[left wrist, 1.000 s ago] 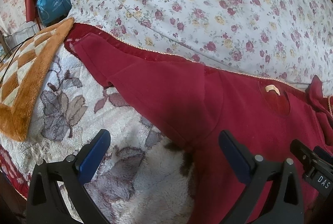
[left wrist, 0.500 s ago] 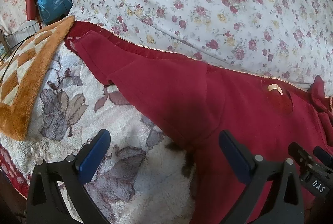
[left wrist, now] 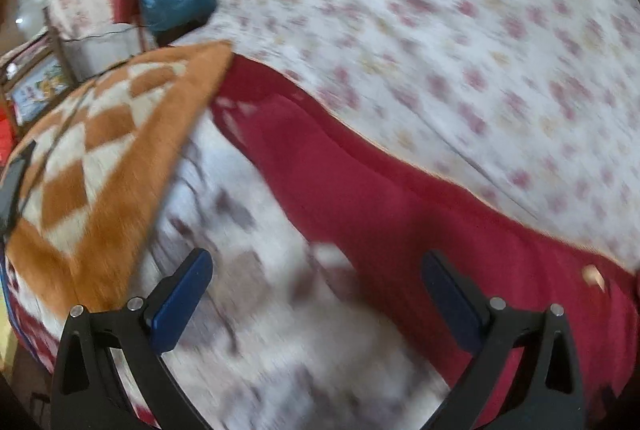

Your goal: Fold small clothes

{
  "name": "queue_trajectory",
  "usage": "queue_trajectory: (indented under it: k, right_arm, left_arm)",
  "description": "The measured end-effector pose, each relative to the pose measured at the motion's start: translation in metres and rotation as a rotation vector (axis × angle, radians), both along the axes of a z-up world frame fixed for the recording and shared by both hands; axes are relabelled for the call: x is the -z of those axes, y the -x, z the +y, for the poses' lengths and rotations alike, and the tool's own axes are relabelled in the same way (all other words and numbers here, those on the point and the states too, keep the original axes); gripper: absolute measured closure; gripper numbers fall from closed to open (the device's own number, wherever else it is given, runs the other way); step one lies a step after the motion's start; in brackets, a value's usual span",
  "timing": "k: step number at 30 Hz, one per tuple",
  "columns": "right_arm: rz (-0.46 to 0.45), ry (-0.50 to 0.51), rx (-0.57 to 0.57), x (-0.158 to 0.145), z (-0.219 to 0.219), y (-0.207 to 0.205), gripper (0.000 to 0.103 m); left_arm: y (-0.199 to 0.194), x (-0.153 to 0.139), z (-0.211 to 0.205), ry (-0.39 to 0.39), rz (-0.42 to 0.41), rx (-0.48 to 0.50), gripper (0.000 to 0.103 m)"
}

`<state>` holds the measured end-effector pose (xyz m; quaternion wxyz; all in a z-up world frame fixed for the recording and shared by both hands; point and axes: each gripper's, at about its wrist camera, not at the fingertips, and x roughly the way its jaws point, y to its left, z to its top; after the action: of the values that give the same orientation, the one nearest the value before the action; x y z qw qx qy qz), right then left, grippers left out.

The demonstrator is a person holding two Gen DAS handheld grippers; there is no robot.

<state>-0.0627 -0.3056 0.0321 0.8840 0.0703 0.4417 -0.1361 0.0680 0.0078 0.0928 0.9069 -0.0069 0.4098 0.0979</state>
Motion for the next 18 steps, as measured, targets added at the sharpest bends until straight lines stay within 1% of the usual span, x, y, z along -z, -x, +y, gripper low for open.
queue_trajectory:
  k: [2, 6, 10, 12, 13, 14, 15, 16, 17, 18]
  right_arm:
    - [-0.004, -0.01, -0.004, 0.001, -0.001, -0.001, 0.0]
    - [-0.012, -0.023, -0.005, 0.001, -0.003, -0.002, 0.0]
    - [-0.02, -0.03, -0.006, 0.001, -0.004, -0.002, 0.0]
    - [-0.022, -0.033, -0.007, 0.002, -0.004, -0.002, 0.0]
    - [-0.023, -0.036, -0.007, 0.002, -0.004, -0.003, 0.0]
    - [-0.023, -0.04, -0.007, 0.002, -0.005, -0.002, 0.0]
    - [-0.024, -0.042, -0.007, 0.002, -0.005, -0.003, 0.0]
    - [-0.025, -0.042, -0.006, 0.002, -0.005, -0.003, 0.0]
    - [-0.025, -0.042, -0.006, 0.002, -0.005, -0.003, 0.0]
    - [-0.025, -0.043, -0.006, 0.002, -0.006, -0.003, 0.0]
  left_arm:
    - [-0.022, 0.003, 0.014, -0.029, 0.001, -0.046, 0.0]
    - [-0.072, 0.025, 0.037, -0.092, 0.022, -0.12, 0.0]
    - [-0.109, 0.039, 0.044, -0.136, 0.008, -0.143, 0.0]
    - [-0.124, 0.047, 0.043, -0.152, 0.009, -0.136, 0.01]
    - [-0.131, 0.051, 0.042, -0.156, 0.019, -0.129, 0.022]
    - [-0.137, 0.056, 0.041, -0.182, 0.027, -0.128, 0.026]
    - [-0.141, 0.057, 0.039, -0.22, 0.007, -0.121, 0.032]
    - [-0.143, 0.058, 0.037, -0.24, -0.008, -0.106, 0.053]
    - [-0.144, 0.057, 0.036, -0.25, -0.007, -0.1, 0.062]
    - [-0.145, 0.055, 0.039, -0.234, -0.005, -0.097, 0.065]
